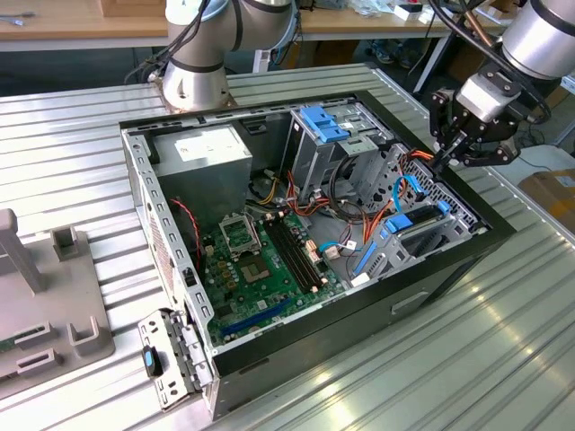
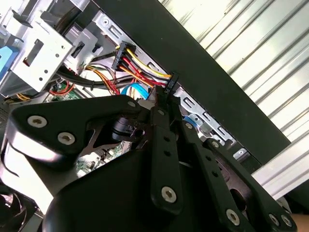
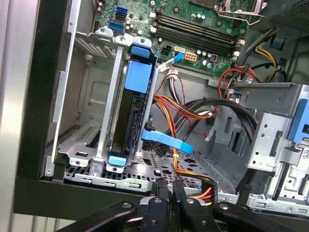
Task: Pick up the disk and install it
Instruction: 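Insert the first disk wire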
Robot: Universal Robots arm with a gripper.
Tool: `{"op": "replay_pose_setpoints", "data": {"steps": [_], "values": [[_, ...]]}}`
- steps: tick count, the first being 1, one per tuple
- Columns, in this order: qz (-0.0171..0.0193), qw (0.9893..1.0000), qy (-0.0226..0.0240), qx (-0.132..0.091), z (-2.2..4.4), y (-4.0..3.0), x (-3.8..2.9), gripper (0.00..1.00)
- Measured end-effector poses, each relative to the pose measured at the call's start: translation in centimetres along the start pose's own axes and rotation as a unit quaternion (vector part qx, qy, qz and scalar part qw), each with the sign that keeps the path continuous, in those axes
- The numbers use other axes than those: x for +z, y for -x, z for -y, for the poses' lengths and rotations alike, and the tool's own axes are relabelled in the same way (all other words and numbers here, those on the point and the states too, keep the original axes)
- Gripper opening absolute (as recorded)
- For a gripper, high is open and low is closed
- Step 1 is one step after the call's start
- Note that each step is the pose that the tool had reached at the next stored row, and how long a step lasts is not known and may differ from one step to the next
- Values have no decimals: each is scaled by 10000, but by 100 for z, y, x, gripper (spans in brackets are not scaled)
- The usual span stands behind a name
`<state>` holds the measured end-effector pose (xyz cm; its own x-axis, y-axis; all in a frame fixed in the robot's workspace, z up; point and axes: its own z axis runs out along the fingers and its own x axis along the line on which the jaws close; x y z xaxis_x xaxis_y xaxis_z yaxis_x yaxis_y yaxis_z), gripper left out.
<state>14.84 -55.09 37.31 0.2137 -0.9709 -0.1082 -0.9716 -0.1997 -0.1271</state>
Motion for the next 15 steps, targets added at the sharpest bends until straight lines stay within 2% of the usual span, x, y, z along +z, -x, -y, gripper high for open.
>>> {"op": "replay_pose_setpoints", "data": {"steps": [5, 9, 10, 15], "values": [[-2, 10000, -2, 15, -88, 4, -10, 16], [-3, 10000, -3, 29, -190, 25, -16, 16], [-4, 10000, -4, 35, -238, 35, -18, 16], [-6, 10000, -6, 52, -338, 55, -22, 16]]}}
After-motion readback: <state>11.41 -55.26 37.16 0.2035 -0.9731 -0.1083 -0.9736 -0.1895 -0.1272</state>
